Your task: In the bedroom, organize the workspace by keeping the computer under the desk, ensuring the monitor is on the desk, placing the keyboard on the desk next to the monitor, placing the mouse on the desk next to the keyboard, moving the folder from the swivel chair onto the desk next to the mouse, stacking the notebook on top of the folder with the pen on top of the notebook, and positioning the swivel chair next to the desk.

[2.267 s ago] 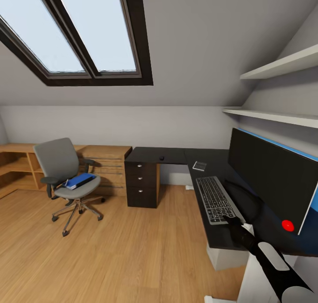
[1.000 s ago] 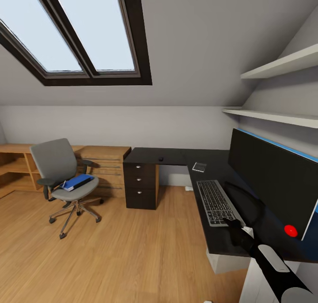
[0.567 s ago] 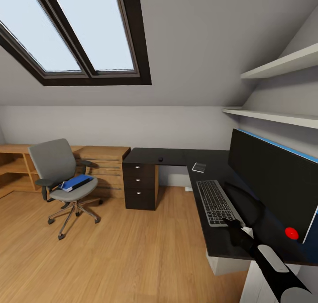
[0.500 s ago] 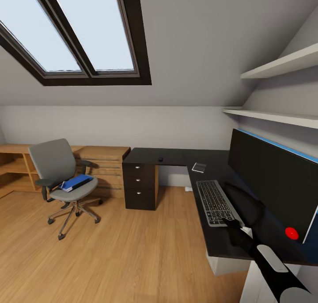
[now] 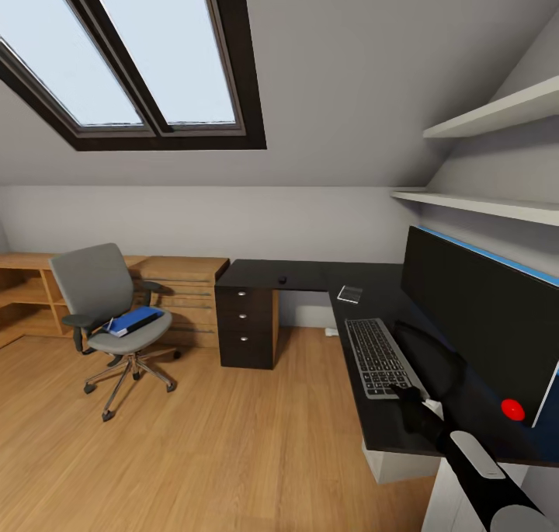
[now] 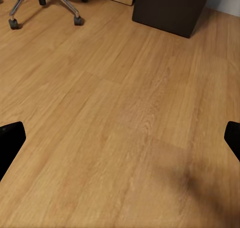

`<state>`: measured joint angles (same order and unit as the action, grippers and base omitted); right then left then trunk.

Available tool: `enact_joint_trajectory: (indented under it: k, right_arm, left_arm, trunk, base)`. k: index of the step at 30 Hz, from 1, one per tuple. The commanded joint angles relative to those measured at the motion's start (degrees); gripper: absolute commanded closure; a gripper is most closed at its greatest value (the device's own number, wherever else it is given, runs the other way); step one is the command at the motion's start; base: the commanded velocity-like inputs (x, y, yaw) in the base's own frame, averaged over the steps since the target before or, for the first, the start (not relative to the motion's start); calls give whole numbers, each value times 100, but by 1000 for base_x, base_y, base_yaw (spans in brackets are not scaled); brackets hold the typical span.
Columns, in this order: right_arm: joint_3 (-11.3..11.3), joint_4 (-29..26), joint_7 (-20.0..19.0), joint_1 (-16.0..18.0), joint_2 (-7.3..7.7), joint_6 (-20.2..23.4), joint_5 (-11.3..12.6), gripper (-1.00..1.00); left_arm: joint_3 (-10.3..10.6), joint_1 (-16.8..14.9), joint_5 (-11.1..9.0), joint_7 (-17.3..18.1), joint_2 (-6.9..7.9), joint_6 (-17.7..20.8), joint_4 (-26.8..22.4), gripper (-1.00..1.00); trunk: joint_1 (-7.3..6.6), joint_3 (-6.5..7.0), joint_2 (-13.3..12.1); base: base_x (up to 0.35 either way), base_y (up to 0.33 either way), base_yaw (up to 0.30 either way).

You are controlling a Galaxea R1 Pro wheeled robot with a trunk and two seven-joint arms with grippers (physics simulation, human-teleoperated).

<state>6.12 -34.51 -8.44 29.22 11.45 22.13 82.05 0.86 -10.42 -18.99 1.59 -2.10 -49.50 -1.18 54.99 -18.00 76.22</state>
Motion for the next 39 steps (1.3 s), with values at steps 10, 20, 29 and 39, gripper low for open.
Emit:
enact_joint_trajectory:
  k: [10, 20, 29, 39]
  right_arm:
    - [68, 23, 23, 4, 4, 35, 21, 100]
    - [228, 23, 79, 4, 1, 30, 21, 100]
    - [231, 23, 80, 4, -2, 28, 21, 100]
    - [231, 23, 80, 4, -2, 28, 21, 100]
  left_arm:
    - [11, -4, -30, 22, -1, -24, 4, -100]
    - [5, -4, -35, 17, -1, -24, 4, -100]
    - [10, -4, -35, 17, -1, -24, 2, -100]
    - [14, -4, -34, 23, -1, -24, 1, -100]
  trunk:
    - [0, -7, 4]
    - [110, -97, 205]
    - [110, -97, 205]
    - [242, -204, 445]
  base:
    - [0, 0, 0]
    - [0, 0, 0]
    - [0, 0, 0]
    - [0, 0, 0]
